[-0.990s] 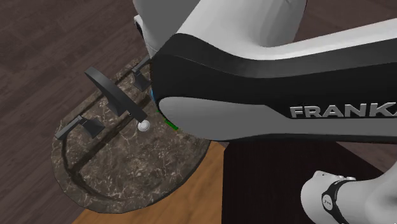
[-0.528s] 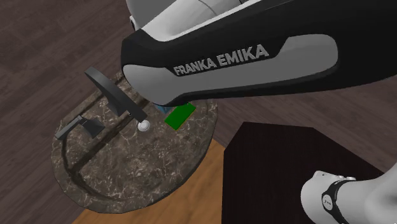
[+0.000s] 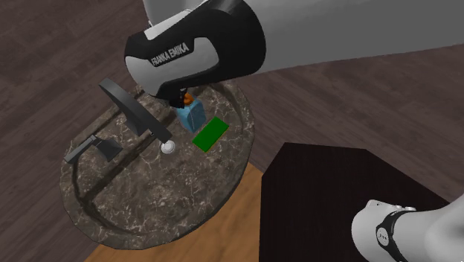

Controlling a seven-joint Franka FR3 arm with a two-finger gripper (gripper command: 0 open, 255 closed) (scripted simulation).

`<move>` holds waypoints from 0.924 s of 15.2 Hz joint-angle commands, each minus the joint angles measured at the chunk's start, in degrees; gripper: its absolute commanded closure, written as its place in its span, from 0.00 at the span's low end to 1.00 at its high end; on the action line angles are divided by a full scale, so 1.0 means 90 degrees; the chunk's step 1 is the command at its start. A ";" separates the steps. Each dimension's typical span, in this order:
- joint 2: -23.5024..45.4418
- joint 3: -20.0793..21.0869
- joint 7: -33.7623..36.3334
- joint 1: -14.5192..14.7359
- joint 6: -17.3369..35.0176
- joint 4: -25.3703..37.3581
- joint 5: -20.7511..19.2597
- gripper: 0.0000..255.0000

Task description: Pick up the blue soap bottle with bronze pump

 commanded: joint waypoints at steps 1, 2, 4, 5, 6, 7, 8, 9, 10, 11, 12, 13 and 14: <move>0.0468 0.0080 -0.0159 -0.0200 0.0002 0.0464 0.0205 0.00; 0.0524 0.0101 -0.0179 -0.0215 0.0063 0.0458 0.0231 0.00; 0.0637 0.0140 -0.0221 -0.0242 0.0182 0.0448 0.0285 0.00; 0.0695 0.0160 -0.0242 -0.0256 0.0241 0.0446 0.0312 0.00; 0.0754 0.0180 -0.0264 -0.0270 0.0299 0.0445 0.0340 0.00; 0.0813 0.0200 -0.0285 -0.0284 0.0357 0.0445 0.0367 0.00; 0.0874 0.0221 -0.0306 -0.0298 0.0414 0.0447 0.0394 0.00; 0.0908 0.0233 -0.0318 -0.0306 0.0447 0.0449 0.0410 0.00; 0.0908 0.0233 -0.0318 -0.0307 0.0447 0.0448 0.0409 0.00; 0.0911 0.0232 -0.0312 -0.0304 0.0439 0.0459 0.0407 1.00; 0.0915 0.0233 -0.0312 -0.0304 0.0441 0.0461 0.0408 1.00; 0.0914 0.0233 -0.0311 -0.0303 0.0441 0.0461 0.0408 1.00; 0.0914 0.0233 -0.0311 -0.0303 0.0441 0.0461 0.0408 1.00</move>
